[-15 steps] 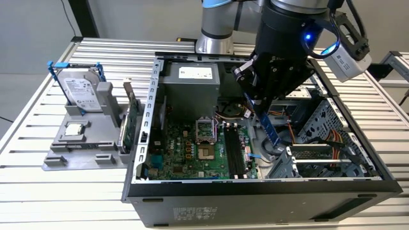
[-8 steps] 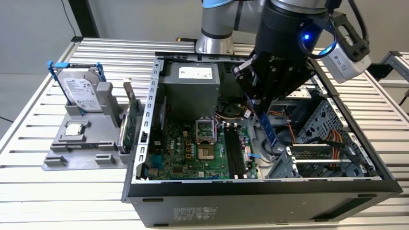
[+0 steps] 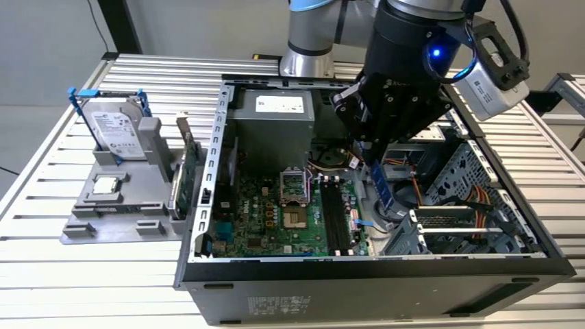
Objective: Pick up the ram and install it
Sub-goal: 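Insert the ram into the slot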
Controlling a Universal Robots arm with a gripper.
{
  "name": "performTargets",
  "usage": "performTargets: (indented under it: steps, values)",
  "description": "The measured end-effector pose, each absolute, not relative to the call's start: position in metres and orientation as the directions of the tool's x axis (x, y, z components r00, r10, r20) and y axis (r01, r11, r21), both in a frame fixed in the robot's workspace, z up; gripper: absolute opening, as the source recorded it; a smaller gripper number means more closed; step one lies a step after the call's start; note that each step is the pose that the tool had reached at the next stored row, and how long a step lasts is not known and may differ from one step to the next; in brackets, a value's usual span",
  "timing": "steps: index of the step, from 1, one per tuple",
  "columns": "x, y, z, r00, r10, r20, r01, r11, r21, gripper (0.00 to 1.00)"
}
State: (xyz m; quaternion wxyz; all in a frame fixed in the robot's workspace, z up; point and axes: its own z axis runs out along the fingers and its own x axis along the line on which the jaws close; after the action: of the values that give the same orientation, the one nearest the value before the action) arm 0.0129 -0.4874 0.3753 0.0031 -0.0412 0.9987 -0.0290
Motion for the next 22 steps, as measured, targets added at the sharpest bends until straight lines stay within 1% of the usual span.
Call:
performTargets:
  steps: [6,22]
  values:
    - [0.0129,-0.4874,0.3752,-0.999,-0.04,-0.004,-0.04,0.998,-0.058,0.0]
    - [0.0129,-0.4873,0.3694,-0.999,-0.039,-0.004,-0.039,0.998,-0.058,0.0]
